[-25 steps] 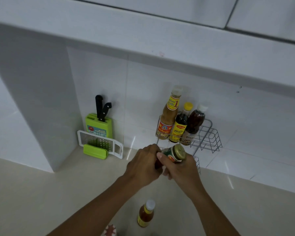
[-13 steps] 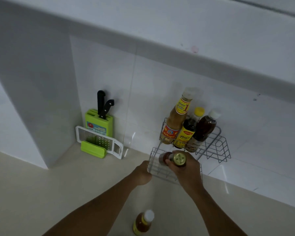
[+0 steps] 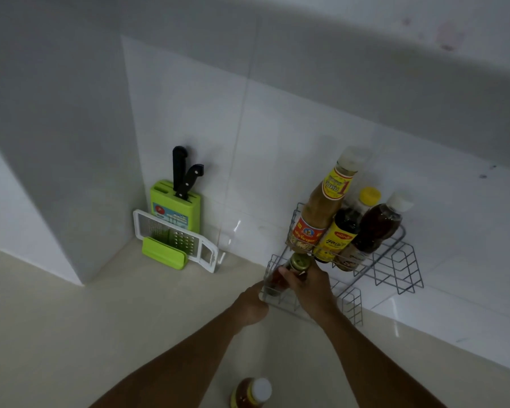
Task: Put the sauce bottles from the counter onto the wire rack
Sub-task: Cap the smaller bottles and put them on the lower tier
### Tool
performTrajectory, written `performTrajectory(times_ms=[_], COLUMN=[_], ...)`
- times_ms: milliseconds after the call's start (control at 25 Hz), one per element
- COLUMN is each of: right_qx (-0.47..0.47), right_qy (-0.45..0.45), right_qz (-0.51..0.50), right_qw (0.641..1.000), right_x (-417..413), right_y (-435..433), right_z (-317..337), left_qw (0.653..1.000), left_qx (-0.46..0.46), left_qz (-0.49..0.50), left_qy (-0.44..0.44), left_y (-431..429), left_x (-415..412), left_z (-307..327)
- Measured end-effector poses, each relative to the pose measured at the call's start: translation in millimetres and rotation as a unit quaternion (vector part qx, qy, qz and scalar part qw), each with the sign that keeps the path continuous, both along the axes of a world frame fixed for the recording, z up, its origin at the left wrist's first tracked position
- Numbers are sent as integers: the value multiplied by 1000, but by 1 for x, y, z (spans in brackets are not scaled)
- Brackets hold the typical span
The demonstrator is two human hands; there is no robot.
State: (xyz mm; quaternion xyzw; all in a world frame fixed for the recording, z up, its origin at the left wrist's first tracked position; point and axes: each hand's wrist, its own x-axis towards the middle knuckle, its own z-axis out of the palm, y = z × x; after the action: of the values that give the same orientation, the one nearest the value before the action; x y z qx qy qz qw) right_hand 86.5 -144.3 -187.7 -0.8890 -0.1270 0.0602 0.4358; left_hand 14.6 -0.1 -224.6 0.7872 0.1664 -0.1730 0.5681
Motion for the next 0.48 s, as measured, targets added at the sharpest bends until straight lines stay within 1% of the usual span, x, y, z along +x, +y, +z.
performTrajectory(times_ms=[160,240,360,480], right_qx=[-25,-24,-17,-35], right_qy=[-18,-28,-25,-38], right_qz=[27,38,36,23], right_qw=[999,999,999,998], right_x=[17,23,27,27], right_y=[10,12,10,11], right_z=[-2,-4,-9,-12], left_qw=[1000,1000,999,999], left_qx=[-8,-11,-7,-9], left_qz=[-12,-25,-33,-40], left_qy=[5,9,11,11], left_y=[7,10,9,9], left_x=[3,4,3,1], left_z=[-7,-8,-5,-4])
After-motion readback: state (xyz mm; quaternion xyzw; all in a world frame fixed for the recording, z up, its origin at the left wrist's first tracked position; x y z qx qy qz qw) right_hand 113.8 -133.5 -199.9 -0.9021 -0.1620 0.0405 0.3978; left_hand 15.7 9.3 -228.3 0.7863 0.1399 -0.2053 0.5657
